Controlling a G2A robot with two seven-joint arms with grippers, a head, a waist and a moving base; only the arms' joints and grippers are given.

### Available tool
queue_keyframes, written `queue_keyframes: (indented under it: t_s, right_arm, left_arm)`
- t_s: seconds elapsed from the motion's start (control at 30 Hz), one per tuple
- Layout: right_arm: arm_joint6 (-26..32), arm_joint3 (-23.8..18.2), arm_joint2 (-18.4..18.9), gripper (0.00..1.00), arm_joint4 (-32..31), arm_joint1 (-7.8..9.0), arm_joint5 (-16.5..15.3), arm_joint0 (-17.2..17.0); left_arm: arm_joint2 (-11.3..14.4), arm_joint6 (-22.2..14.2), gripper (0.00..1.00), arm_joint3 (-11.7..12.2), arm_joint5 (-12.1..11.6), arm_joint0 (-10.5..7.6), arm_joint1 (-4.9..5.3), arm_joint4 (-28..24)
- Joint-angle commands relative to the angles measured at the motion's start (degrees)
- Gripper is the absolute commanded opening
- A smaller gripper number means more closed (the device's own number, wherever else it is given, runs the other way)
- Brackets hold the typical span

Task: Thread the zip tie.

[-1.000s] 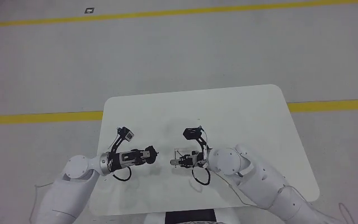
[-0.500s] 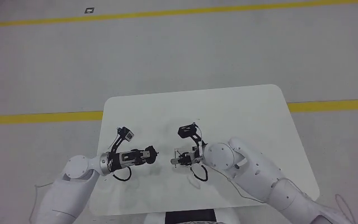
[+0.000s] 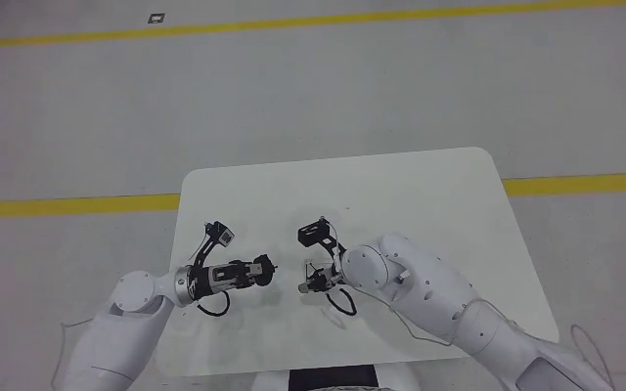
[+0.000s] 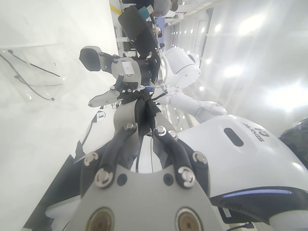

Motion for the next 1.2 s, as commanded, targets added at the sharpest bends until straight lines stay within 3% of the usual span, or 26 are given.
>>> queue_keyframes:
  t_s: [0.0,0.83,0.9,1.17]
  right_arm:
    - [0.0,0.0,0.0,1.00,0.0,0.00,0.0,0.0]
    - [0.0,0.0,0.0,1.00,0.0,0.00,0.0,0.0]
    - [-1.1,-0.2,-0.5,1.00,-1.0,-0.02,-1.3,-0.3]
    - [2.5,0.4,-3.8,1.00,-3.5,-1.59,-0.6,4.0]
  left_arm:
    - [0.0,0.0,0.00,0.0,0.0,0.00,0.00,0.0]
    - [0.0,0.0,0.00,0.0,0.0,0.00,0.00,0.0]
    - [0.0,0.0,0.00,0.0,0.0,0.00,0.00,0.0]
    - [0.0,0.0,0.00,0.0,0.0,0.00,0.00,0.0]
